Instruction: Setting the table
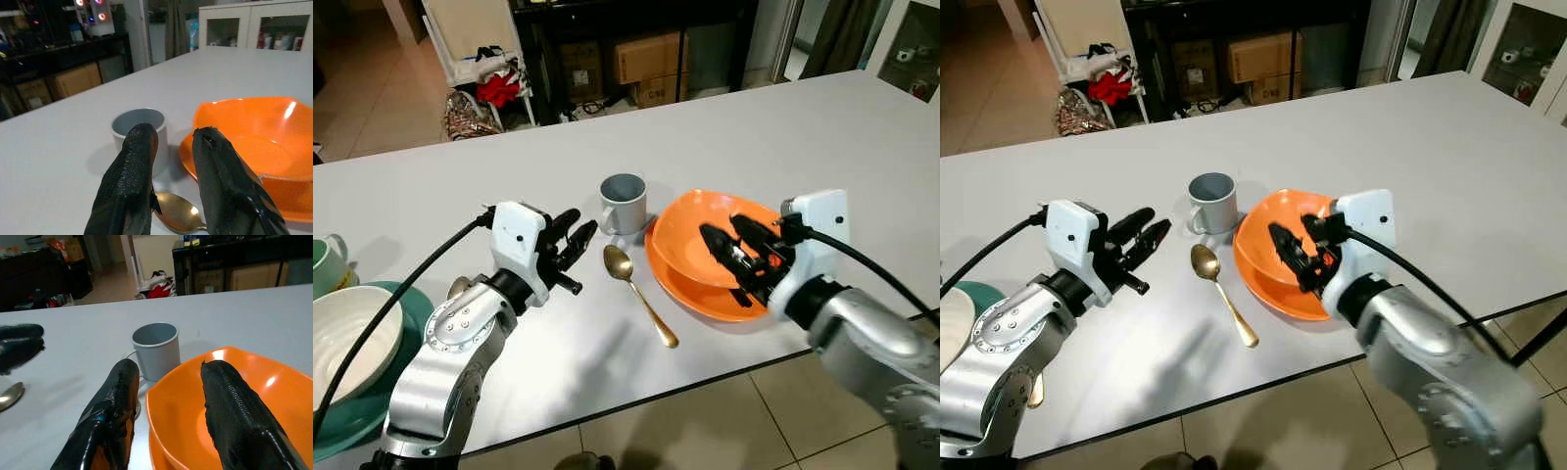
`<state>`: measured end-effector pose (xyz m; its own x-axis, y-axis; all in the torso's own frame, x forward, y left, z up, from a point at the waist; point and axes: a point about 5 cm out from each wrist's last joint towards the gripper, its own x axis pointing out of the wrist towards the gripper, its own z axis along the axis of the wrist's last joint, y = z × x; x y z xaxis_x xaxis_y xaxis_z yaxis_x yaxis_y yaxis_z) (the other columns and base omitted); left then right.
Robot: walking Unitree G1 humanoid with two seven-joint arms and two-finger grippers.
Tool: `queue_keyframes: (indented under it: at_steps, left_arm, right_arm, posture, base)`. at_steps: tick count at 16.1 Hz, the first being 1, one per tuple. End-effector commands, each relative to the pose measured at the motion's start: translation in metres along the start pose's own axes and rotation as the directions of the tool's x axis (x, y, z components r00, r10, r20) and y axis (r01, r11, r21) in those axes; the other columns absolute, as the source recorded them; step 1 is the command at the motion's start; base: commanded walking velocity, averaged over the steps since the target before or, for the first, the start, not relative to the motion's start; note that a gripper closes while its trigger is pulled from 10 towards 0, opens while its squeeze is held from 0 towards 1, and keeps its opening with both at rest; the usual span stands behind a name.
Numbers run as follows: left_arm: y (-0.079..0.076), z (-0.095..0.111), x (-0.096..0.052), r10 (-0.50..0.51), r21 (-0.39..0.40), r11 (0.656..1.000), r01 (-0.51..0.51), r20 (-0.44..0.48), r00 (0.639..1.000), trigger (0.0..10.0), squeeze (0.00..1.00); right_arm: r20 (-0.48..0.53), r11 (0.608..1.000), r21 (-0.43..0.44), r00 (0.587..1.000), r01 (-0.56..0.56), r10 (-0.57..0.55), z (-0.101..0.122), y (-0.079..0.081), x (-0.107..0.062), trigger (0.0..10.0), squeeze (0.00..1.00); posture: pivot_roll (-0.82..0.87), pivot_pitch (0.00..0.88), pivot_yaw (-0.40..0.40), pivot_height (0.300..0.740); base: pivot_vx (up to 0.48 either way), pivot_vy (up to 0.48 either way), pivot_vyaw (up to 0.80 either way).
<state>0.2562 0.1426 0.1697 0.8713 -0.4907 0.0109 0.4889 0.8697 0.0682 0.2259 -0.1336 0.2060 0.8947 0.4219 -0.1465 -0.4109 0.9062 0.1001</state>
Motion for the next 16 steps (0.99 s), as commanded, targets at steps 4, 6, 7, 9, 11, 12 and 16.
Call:
queue_keyframes:
  at_steps: [4, 6, 7, 9, 11, 12, 16]
  left_arm:
    - [0.004, 0.002, -0.005, 0.052, 0.04, 0.998, -0.053, 0.009, 0.999, 10.0, 0.0]
    - [0.001, 0.002, -0.002, 0.041, 0.029, 0.999, -0.041, 0.004, 0.999, 10.0, 0.0]
    - [0.001, 0.007, 0.002, 0.055, 0.045, 0.997, -0.056, 0.017, 0.998, 10.0, 0.0]
    - [0.004, 0.014, 0.006, 0.103, 0.053, 0.993, -0.105, 0.048, 0.994, 10.0, 0.0]
    - [0.016, 0.029, 0.009, 0.293, 0.041, 0.951, -0.306, 0.19, 0.937, 10.0, 0.0]
    - [0.018, 0.026, 0.011, 0.313, 0.031, 0.946, -0.323, 0.171, 0.934, 10.0, 0.0]
    - [0.018, 0.027, 0.017, 0.311, 0.018, 0.947, -0.321, 0.193, 0.93, 10.0, 0.0]
  right_arm:
    - [0.052, 0.992, -0.129, 0.999, 0.003, 0.004, -0.015, 0.0, 0.004, 10.0, 0.0]
    - [0.095, 0.989, -0.136, 0.994, 0.058, -0.046, -0.016, -0.006, 0.002, 10.0, 0.0]
    - [0.117, 0.984, -0.149, 0.99, 0.1, -0.082, -0.015, -0.011, 0.001, 10.0, 0.0]
    - [0.154, 0.981, -0.146, 0.983, 0.125, -0.103, -0.011, -0.013, 0.002, 10.0, 0.0]
    - [0.22, 0.973, -0.179, 0.97, 0.145, -0.104, -0.005, -0.013, 0.007, 10.0, 0.0]
    - [0.228, 0.972, -0.164, 0.965, 0.169, -0.129, -0.005, -0.016, 0.007, 10.0, 0.0]
    - [0.222, 0.966, -0.093, 0.951, 0.239, -0.214, -0.012, -0.028, 0.003, 10.0, 0.0]
  posture:
    - [0.05, 0.0, 0.091, 0.74]
    - [0.05, 0.0, 0.098, 0.74]
    - [0.05, 0.0, 0.092, 0.74]
    - [0.06, 0.0, 0.088, 0.74]
    - [0.05, 0.0, 0.085, 0.74]
    - [0.05, 0.0, 0.089, 0.74]
    - [0.01, 0.0, 0.1, 0.74]
  base:
    - [0.0, 0.0, 0.55]
    - [0.0, 0.0, 0.8]
    - [0.0, 0.0, 0.8]
    - [0.0, 0.0, 0.8]
    - [0.0, 0.0, 0.8]
    - [0.0, 0.0, 0.8]
    - [0.0, 0.0, 0.8]
